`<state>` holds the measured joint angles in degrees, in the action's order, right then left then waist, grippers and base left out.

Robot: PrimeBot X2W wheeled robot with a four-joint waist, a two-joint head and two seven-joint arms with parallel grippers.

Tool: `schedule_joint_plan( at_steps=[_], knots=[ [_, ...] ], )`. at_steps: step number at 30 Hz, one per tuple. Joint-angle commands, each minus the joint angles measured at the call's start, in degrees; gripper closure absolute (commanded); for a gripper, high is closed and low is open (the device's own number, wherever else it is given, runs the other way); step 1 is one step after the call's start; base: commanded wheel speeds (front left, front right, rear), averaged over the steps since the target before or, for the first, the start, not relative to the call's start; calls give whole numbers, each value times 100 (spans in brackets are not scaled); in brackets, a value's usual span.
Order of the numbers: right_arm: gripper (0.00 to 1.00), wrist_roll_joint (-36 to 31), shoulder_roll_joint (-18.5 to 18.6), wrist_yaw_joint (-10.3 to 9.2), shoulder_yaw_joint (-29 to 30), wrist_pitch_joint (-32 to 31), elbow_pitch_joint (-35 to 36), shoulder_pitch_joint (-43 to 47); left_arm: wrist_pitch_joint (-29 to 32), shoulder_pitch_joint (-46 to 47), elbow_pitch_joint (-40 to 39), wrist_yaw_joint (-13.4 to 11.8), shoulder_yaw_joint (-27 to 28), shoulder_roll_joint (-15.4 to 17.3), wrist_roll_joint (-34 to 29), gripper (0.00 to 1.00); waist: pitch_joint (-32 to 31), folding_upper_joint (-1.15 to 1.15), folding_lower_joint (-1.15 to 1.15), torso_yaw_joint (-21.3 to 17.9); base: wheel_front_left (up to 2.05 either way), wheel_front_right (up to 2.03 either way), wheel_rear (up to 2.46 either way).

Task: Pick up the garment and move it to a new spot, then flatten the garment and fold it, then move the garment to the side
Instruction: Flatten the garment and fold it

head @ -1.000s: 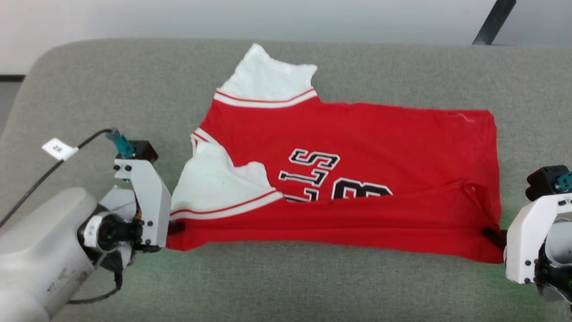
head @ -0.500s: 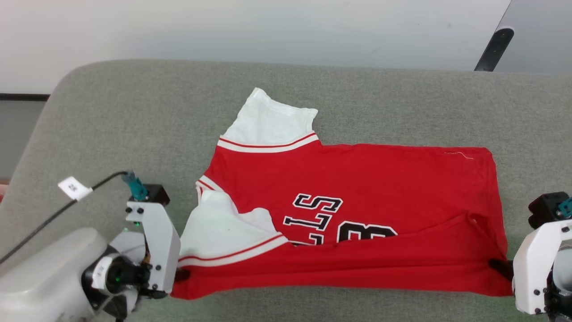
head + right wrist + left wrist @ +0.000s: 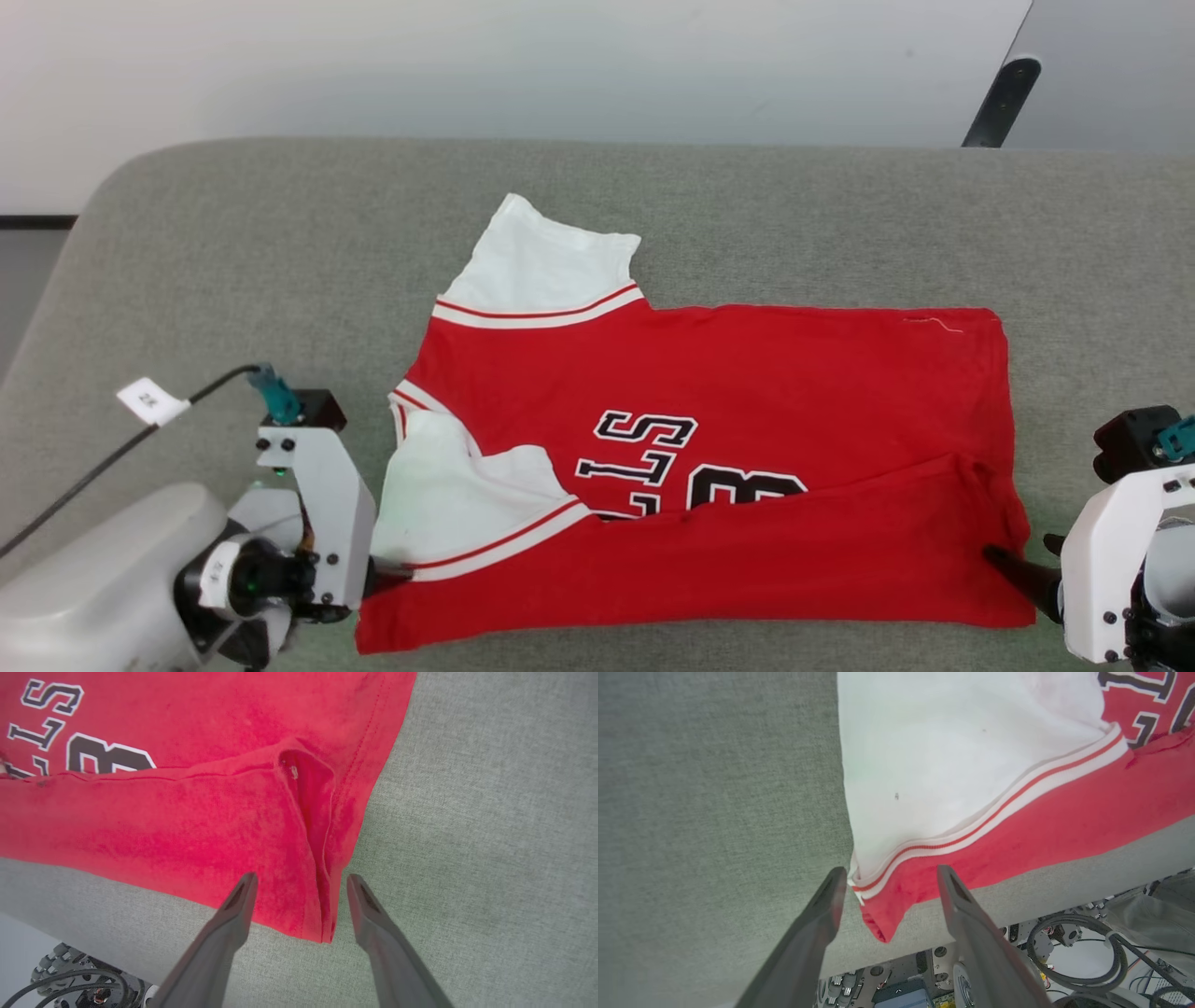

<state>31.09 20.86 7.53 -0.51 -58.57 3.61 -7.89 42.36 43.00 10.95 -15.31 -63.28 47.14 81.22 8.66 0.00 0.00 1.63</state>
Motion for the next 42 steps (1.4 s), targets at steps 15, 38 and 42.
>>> schedule_joint_plan(
  at_steps=[15, 38, 42],
  knots=[
    [0, -280, -80, -9, -31, 1653, 1033, 269, -843, 544, -416, 44, 433, 292, -599, 0, -98, 0, 0, -326, 0, 0, 0],
    [0, -2042, -595, -9, -615, 5761, 1106, -241, -2424, 2175, 1027, 1011, 857, -167, -1881, 0, 986, 0, 0, -1486, 0, 0, 0],
    [0, -2023, -689, -9, -705, 5892, 1073, -346, -1907, 2559, 1368, 1224, 745, -49, -1959, 0, 1356, 0, 0, -1745, 0, 0, 0]
  ],
)
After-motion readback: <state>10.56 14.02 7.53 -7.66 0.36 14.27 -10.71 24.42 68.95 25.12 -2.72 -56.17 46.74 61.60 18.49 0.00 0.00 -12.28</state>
